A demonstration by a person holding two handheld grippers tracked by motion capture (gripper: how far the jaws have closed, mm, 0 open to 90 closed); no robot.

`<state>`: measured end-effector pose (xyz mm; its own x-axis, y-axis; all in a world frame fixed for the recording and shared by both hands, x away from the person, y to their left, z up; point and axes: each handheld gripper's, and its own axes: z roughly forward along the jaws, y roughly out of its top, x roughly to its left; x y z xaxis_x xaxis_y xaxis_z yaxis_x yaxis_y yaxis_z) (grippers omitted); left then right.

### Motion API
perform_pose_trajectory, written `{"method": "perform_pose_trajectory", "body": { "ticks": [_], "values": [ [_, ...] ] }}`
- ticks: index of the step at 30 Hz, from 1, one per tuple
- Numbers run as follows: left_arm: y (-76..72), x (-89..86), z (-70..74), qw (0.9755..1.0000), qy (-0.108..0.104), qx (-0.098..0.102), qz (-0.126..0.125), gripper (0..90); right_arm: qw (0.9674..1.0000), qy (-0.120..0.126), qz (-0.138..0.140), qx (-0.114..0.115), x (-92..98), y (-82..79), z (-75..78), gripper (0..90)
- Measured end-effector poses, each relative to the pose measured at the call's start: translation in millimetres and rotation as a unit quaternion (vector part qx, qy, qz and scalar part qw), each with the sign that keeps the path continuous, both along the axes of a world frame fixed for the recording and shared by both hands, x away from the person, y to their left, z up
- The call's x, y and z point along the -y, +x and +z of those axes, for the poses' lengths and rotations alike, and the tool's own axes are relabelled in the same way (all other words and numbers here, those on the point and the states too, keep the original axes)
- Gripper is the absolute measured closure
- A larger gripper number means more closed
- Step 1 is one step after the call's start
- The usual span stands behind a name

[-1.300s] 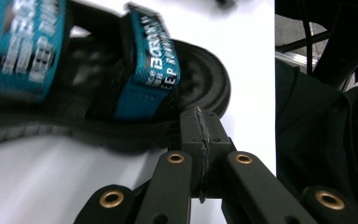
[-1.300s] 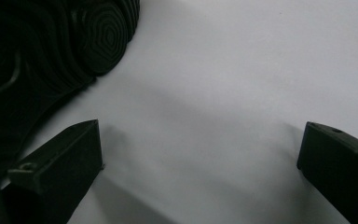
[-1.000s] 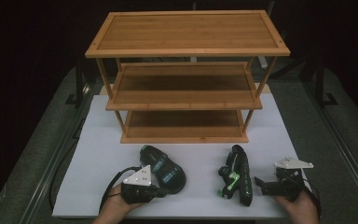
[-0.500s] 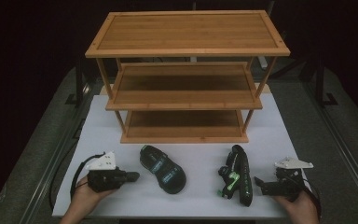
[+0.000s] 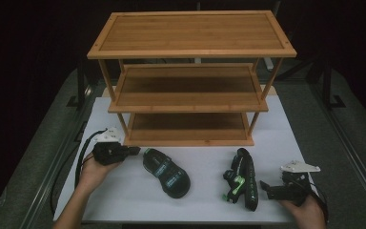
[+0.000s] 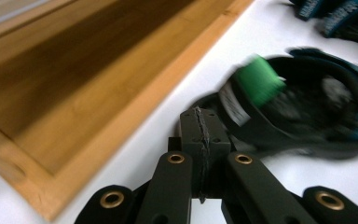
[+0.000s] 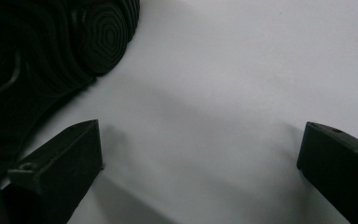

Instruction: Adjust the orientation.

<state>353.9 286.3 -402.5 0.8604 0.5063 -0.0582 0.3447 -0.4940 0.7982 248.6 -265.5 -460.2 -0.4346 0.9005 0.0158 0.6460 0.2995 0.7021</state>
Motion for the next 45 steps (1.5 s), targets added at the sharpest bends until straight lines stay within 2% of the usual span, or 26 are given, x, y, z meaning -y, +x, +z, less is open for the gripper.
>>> {"method": "perform_pose_trajectory", "body": {
  "ticks": [7,9,11,12,14,17,19,30,38,45],
  "values": [
    [26.7,23.2,-14.7,0.9999,-0.004,-0.006,-0.013,90.0,1.0,0.0,0.0,0.0,0.0,0.0,0.0,0.0],
    [31.4,28.6,-19.8,0.9998,-0.012,-0.011,-0.015,90.0,1.0,0.0,0.0,0.0,0.0,0.0,0.0,0.0],
    [35.2,33.0,-24.6,0.9995,-0.017,-0.019,-0.021,90.0,1.0,0.0,0.0,0.0,0.1,0.0,0.0,0.0],
    [36.3,35.0,-26.5,0.9994,-0.012,-0.02,-0.024,90.0,1.0,0.0,0.0,0.0,0.0,-0.1,0.0,0.0],
    [36.6,38.1,-30.1,0.9992,-0.014,-0.03,-0.021,90.0,1.0,0.0,0.0,0.0,0.0,0.0,0.0,0.0],
    [39.8,38.6,-34.8,0.9988,-0.011,-0.035,-0.031,90.0,1.0,0.0,0.0,0.0,0.0,-0.1,0.0,0.0],
    [40.0,37.6,-35.1,0.9986,-0.017,-0.04,-0.029,90.0,1.0,0.0,0.0,0.0,0.0,-0.1,0.0,0.0],
    [31.8,27.6,-32.5,0.9986,-0.005,-0.045,-0.029,90.0,1.0,0.0,0.0,0.0,0.0,-0.1,0.0,0.0],
    [17.6,15.2,-30.4,0.9985,0.004,-0.045,-0.032,90.0,1.0,0.0,0.0,0.0,0.0,-0.1,0.0,0.0],
    [-1.4,2.7,-29.8,0.9982,0.009,-0.046,-0.037,90.0,1.0,0.0,0.0,0.0,0.0,0.0,0.0,0.0]
  ]
}}
